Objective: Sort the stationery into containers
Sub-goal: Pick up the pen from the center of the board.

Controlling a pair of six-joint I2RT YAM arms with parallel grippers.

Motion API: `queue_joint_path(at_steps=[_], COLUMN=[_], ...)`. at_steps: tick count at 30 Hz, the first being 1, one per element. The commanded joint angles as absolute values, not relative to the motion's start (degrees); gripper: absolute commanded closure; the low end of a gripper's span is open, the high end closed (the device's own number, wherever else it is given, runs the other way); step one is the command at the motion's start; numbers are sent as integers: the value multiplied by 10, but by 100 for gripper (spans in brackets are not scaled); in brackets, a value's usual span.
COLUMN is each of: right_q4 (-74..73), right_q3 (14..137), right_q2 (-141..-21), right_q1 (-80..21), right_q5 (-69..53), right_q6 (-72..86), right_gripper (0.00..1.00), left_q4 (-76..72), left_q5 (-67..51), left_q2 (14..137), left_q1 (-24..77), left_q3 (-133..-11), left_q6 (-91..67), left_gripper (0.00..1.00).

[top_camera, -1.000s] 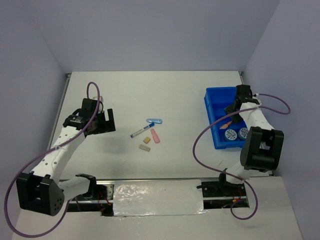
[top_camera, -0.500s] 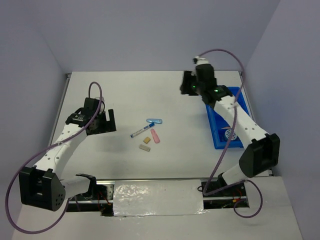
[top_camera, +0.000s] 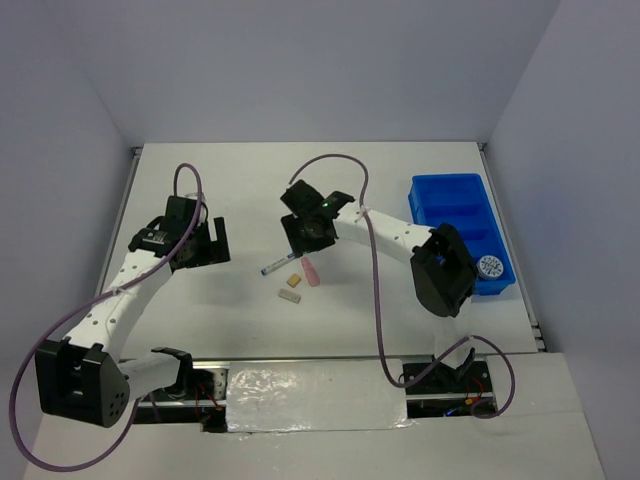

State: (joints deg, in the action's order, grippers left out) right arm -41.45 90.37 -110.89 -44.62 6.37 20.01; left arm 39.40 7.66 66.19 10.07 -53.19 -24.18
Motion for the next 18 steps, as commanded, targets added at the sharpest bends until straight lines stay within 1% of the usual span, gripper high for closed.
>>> queue_joint_path(at_steps=[1, 4, 12, 18], right_q4=[-433, -434, -417, -402], right_q3=[914, 898, 867, 856], right_q2=[-1105, -1112, -1131, -1148], right_q1=[-477, -490, -492, -491], right_q5=[65, 74, 94, 86], right_q6=[236, 244, 244, 238], right_gripper=[37, 38, 45, 46], left_q4=[389, 389, 386, 386], left_q5=[86, 84, 78, 75], left_q2=[648, 648, 644, 646], left_q1=[104, 104, 106, 108], left_q3=[-533, -533, -531, -531], left_q6=[-246, -246, -244, -243], left_gripper=[1, 1, 1, 1])
